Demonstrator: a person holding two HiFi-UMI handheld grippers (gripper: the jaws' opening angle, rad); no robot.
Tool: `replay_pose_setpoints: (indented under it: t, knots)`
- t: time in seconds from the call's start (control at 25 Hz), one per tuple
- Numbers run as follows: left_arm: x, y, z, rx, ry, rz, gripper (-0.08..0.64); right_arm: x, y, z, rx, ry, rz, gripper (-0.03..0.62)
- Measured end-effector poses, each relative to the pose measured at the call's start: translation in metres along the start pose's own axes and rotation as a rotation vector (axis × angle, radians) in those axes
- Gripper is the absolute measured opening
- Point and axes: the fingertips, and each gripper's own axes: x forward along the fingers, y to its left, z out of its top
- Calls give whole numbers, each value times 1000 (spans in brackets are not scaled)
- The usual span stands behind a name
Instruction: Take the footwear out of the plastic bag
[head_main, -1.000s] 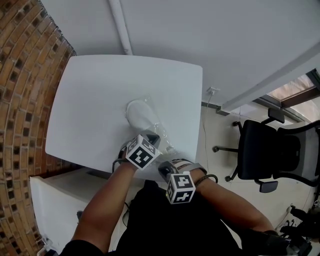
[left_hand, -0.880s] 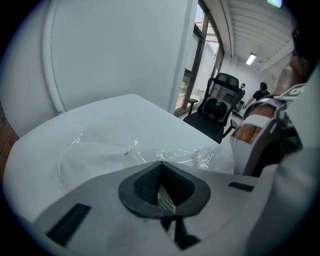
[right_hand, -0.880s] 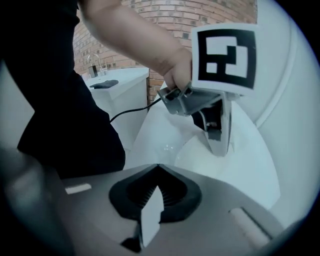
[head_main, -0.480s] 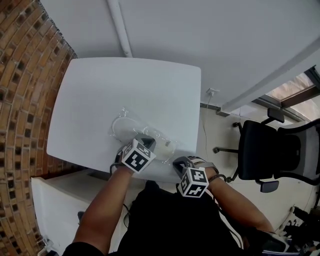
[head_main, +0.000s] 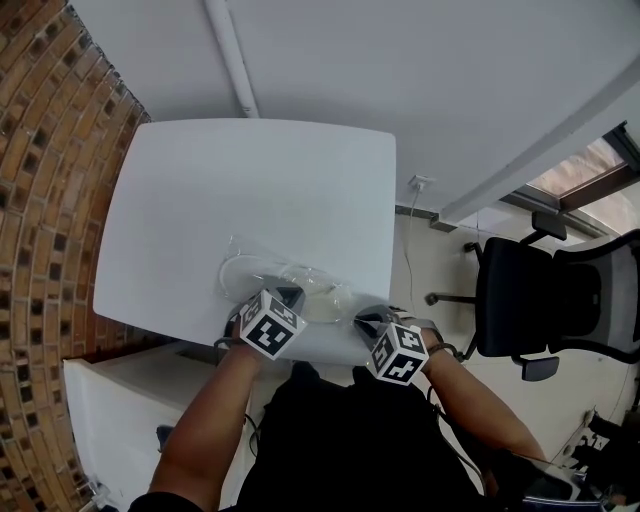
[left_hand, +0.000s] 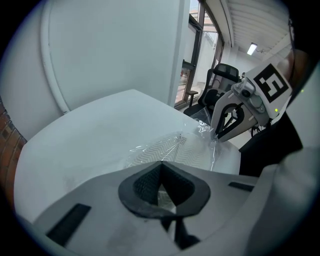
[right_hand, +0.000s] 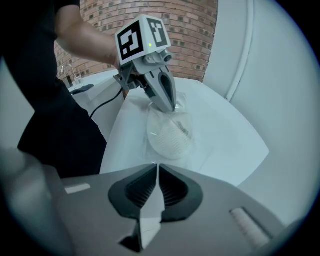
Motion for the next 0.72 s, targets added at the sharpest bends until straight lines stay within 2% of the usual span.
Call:
replay_pose_setpoints:
  t: [0.12,0.2,0.32,0.44,0.56,0.72]
  knots:
    - [-1,-3,2,-28,-15,-10,8,-13,2,6,74,-62,57,104]
    - [0,-6,2,-28,-17,-12,6,-29,-2,14,139,-121,63,123]
    - [1,-6,2,-34,-21,-13,6,-50,-15,30,260,-213,39,115]
    - [1,-6,2,-33,-17,-14,6,-49,-35,35,348,-199,-50,46]
    - [2,-6,2,-25,-8,-14,6,-32,-37,38,323,-141,-78,3]
    - [2,-6,3,-19,0,-14,6,-14,-20,37,157,-48,-94,6]
